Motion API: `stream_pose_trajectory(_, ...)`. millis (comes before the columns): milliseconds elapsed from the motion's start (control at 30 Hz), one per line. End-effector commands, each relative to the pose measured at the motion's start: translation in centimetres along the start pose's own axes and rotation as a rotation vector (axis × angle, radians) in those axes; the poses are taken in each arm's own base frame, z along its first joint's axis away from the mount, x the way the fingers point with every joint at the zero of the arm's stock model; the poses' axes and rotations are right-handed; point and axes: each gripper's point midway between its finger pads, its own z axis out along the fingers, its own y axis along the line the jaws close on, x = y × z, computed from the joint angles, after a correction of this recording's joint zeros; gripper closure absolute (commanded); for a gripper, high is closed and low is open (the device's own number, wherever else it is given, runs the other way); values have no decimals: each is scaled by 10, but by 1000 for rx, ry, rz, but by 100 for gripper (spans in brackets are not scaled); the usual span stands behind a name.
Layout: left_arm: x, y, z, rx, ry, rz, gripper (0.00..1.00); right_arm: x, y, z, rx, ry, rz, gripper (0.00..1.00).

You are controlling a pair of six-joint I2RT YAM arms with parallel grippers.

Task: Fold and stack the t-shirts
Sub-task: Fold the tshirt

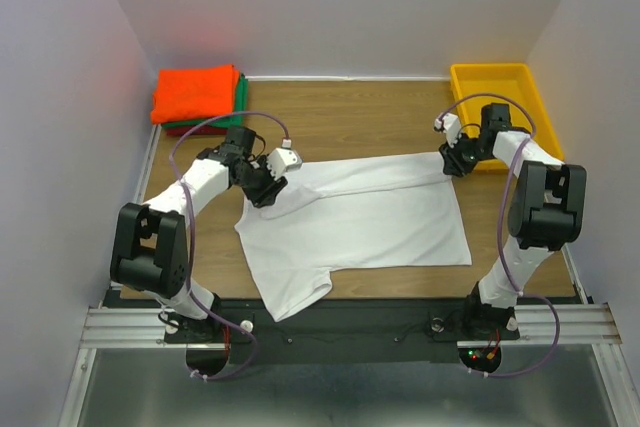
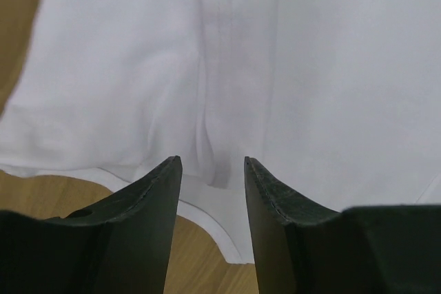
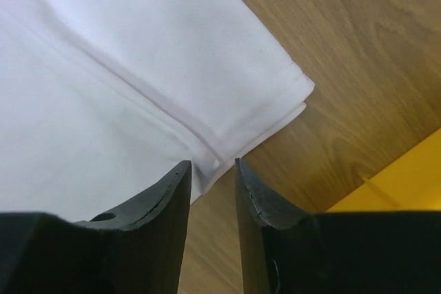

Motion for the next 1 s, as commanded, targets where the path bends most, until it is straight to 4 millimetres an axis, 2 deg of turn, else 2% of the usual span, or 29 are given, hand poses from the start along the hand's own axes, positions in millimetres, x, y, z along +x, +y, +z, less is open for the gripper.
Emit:
stream_pose_trajectory(0,-60,9,-20,35,-159,1,47,-42,-4,-33,24,-106,1,63)
stream_pose_trajectory(67,-72,11,-11,82,-179,-40,45,-52,0,-35,-11,-131,38,62)
stream_pose_trajectory(100,-75,10,-8,101,-185,-67,37,-50,0,-31,-26,-126,56,62)
stream_pose_trajectory(167,-83,10,1,136,-196,-98,37,-52,-4,-29,-29,-119,91,62)
stream_pose_trajectory(300,-101,26,21,150,-239,-163,36,-42,-5,-18,-55,-81,146,62)
stream_pose_trajectory(400,-110,28,34,187,-249,-185,36,-36,-4,-10,-74,-62,173,62)
stream_pose_trajectory(467,-111,21,43,230,-245,-200,36,-30,-3,-5,-83,-47,189,61)
stream_pose_trajectory(567,-112,2,54,293,-226,-183,37,-24,-3,0,-90,-28,205,61)
stream_pose_trajectory(600,-106,-10,59,332,-207,-176,37,-22,-2,2,-95,-22,212,61)
stream_pose_trajectory(667,-104,-33,64,391,-185,-147,41,-20,-1,4,-97,-15,218,61)
stream_pose_trajectory(700,-95,-46,64,421,-153,-145,43,-19,-1,3,-95,-12,217,62)
stream_pose_trajectory(800,-81,-74,64,447,-87,-73,56,-19,0,0,-92,-8,213,62)
stream_pose_trajectory(900,-74,-82,55,387,-62,7,57,-18,1,-3,-88,0,206,63)
stream_pose_trajectory(967,-73,-74,48,312,-57,16,56,-19,2,-8,-80,1,192,64)
